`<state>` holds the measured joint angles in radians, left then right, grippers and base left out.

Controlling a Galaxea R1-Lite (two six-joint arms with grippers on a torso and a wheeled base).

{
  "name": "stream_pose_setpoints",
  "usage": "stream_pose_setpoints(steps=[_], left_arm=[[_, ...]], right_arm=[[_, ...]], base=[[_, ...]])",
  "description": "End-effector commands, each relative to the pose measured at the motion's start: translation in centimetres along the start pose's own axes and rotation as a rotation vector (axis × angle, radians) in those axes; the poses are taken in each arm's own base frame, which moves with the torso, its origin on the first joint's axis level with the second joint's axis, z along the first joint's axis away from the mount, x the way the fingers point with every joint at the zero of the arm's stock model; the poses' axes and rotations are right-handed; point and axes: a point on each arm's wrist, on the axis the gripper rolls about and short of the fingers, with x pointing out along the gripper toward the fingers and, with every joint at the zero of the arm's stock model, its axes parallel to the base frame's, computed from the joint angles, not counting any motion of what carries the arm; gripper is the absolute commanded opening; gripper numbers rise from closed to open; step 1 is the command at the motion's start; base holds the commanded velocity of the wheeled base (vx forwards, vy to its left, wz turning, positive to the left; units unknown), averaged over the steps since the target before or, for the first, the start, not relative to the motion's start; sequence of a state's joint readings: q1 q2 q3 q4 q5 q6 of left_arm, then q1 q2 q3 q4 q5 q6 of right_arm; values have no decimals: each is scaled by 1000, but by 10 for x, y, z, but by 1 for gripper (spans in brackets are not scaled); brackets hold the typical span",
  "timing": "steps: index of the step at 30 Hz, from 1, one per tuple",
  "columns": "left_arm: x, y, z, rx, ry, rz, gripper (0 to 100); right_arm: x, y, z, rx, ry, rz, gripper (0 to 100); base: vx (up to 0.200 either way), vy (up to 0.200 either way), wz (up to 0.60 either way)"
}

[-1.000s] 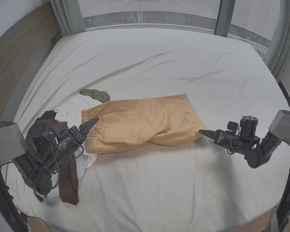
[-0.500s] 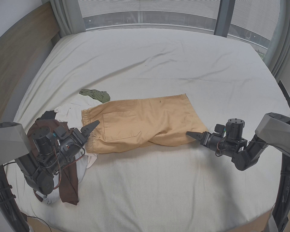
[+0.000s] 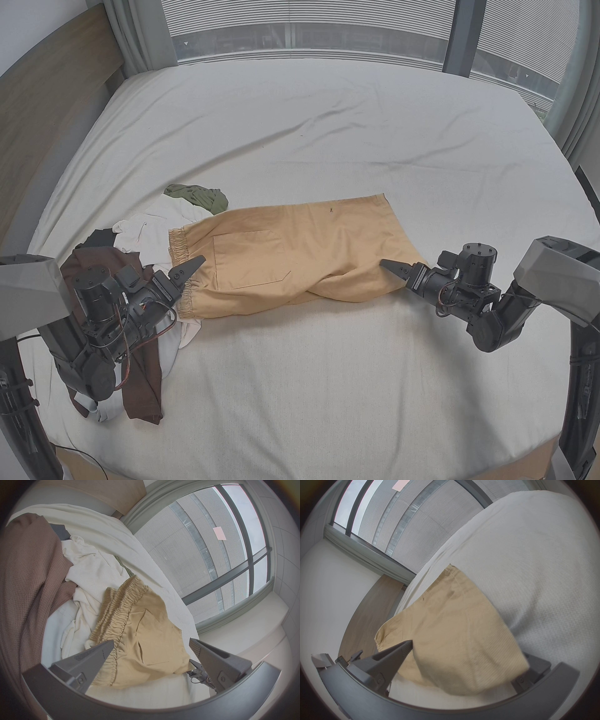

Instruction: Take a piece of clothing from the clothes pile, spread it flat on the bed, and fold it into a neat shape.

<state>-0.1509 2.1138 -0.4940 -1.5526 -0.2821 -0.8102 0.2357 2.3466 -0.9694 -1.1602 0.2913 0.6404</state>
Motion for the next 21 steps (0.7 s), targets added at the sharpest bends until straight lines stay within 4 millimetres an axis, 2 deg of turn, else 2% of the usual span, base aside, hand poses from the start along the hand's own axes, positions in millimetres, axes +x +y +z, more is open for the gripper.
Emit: stream_pose_setpoints(steps=[1, 6, 9, 12, 21], left_arm=[[1, 2, 0, -3, 1, 6, 100], [3, 8, -3, -7, 11, 21, 100], [4, 12, -2, -9, 7, 30, 100], [3, 12, -2, -8, 5, 30, 100], [4, 16, 8, -6, -30, 36, 100]], right_arm=[[4, -8, -6, 6, 14, -17, 0], [0, -7, -2, 6, 8, -22, 0], [-13, -3, 10, 2, -12, -29, 0], [-18, 0, 12, 1, -12, -31, 0], [-33, 6, 7, -15, 16, -42, 0]], base=[[0, 0, 0], [0, 0, 0], [0, 0, 0], [0, 0, 0], [0, 0, 0]])
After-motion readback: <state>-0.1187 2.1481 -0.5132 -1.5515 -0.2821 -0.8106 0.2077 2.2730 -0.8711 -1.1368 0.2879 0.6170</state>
